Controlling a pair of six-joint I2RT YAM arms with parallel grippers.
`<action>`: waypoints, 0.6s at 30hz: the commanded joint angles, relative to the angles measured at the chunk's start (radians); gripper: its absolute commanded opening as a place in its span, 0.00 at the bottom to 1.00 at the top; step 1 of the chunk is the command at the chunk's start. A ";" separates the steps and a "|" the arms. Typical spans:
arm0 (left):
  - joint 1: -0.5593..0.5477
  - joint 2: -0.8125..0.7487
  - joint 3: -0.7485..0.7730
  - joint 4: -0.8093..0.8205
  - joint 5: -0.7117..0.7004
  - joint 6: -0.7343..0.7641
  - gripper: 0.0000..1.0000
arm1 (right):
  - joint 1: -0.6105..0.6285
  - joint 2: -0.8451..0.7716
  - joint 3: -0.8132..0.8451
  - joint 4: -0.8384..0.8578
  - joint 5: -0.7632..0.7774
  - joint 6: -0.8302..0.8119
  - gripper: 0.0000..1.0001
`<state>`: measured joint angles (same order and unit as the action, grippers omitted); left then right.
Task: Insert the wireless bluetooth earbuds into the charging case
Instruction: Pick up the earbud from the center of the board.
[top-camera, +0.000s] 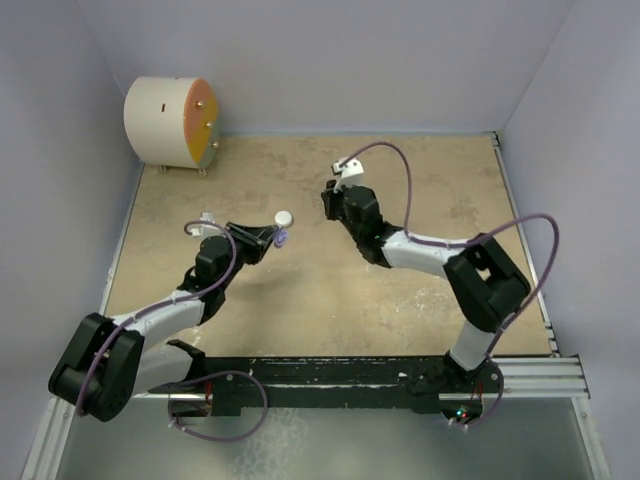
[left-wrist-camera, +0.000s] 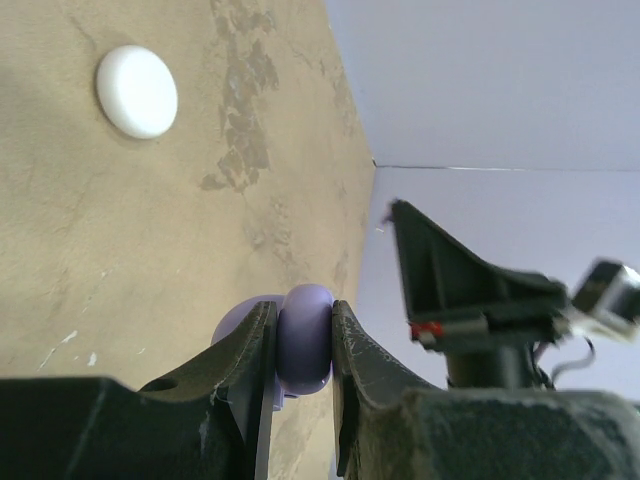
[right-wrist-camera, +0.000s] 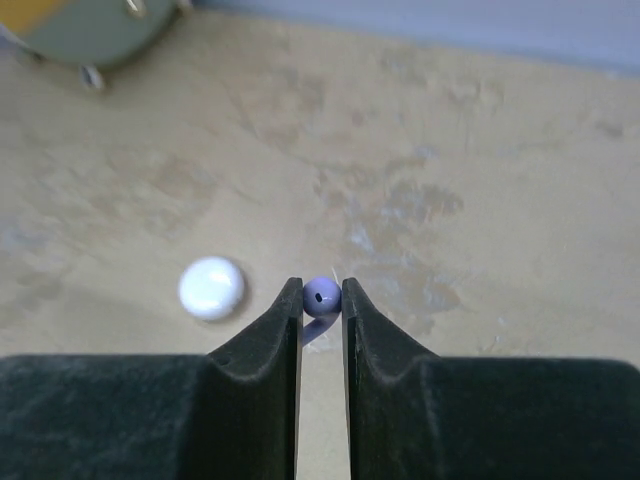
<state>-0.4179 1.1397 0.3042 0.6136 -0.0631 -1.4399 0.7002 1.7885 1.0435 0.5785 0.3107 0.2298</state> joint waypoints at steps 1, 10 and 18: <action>0.008 0.066 0.096 0.085 0.054 -0.020 0.00 | 0.004 -0.158 -0.206 0.522 -0.074 -0.085 0.00; 0.008 0.228 0.199 0.193 0.145 -0.101 0.00 | 0.004 -0.202 -0.371 0.879 -0.222 -0.315 0.00; 0.007 0.301 0.215 0.260 0.187 -0.166 0.00 | 0.004 -0.173 -0.424 1.103 -0.313 -0.424 0.00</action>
<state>-0.4168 1.4330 0.4805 0.7765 0.0891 -1.5578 0.7002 1.6028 0.6380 1.4464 0.0696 -0.0826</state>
